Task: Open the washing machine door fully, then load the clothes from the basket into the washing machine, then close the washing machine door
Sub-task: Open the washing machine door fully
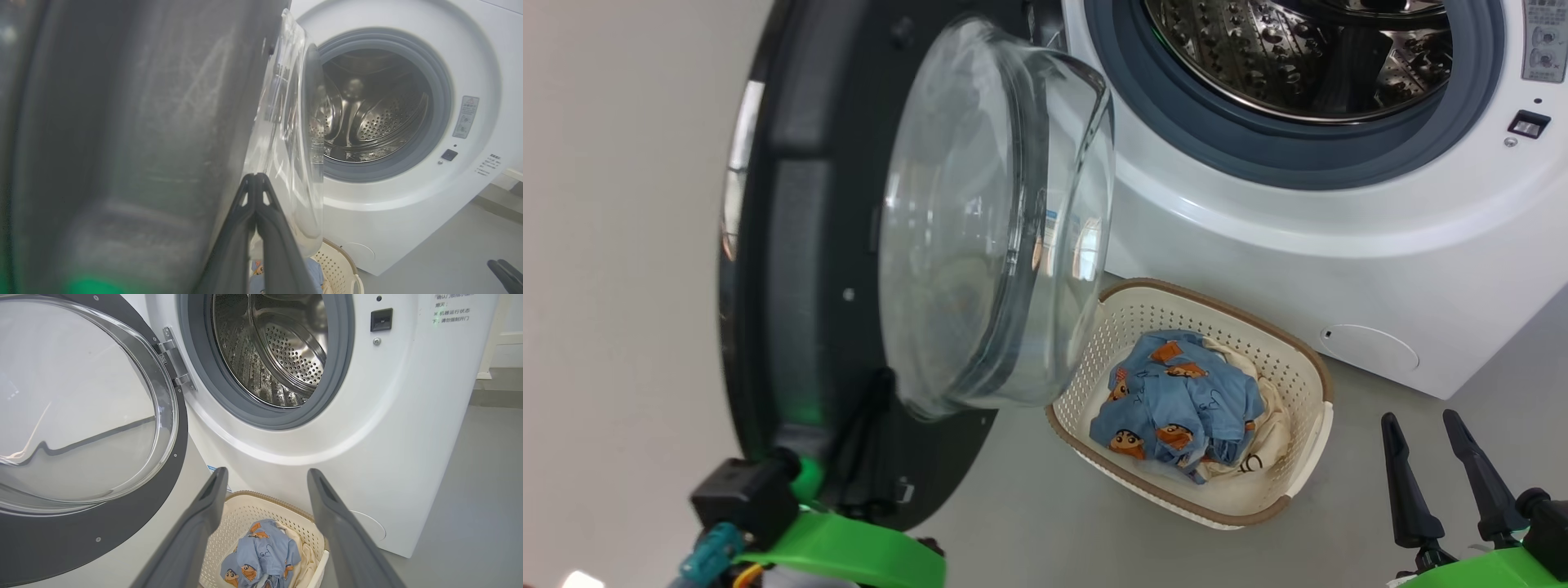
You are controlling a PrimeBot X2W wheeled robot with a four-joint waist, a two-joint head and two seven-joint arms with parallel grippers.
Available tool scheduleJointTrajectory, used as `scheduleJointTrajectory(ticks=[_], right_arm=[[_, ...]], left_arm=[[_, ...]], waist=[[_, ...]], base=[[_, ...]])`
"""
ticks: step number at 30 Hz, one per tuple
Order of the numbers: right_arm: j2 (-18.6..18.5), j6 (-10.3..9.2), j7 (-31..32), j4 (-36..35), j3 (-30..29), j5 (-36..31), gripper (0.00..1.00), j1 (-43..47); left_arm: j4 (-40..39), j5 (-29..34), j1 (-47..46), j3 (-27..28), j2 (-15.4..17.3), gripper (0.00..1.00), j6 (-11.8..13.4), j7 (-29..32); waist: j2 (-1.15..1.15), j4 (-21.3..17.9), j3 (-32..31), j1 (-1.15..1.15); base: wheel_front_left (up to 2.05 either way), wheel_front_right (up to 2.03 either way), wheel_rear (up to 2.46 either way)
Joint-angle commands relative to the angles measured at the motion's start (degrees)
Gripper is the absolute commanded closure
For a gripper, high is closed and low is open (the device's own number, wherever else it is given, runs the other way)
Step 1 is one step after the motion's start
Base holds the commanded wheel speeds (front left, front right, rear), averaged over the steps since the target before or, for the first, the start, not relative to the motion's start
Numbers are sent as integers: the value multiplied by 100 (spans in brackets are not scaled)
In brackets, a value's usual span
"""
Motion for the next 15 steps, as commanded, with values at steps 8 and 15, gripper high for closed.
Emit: scheduleJointTrajectory(ticks=[8, 15], right_arm=[[-104, 9, -67, -133, 120, -86, 0, -105], [-115, 9, -67, -173, 51, -103, 0, 19]], left_arm=[[611, -124, -343, 787, 206, 100, 141, -375], [1345, -150, -662, 1034, 165, 100, 151, -721]], waist=[[0, 6, 37, 0], [0, 8, 23, 0]], base=[[0, 0, 0], [0, 0, 0]])
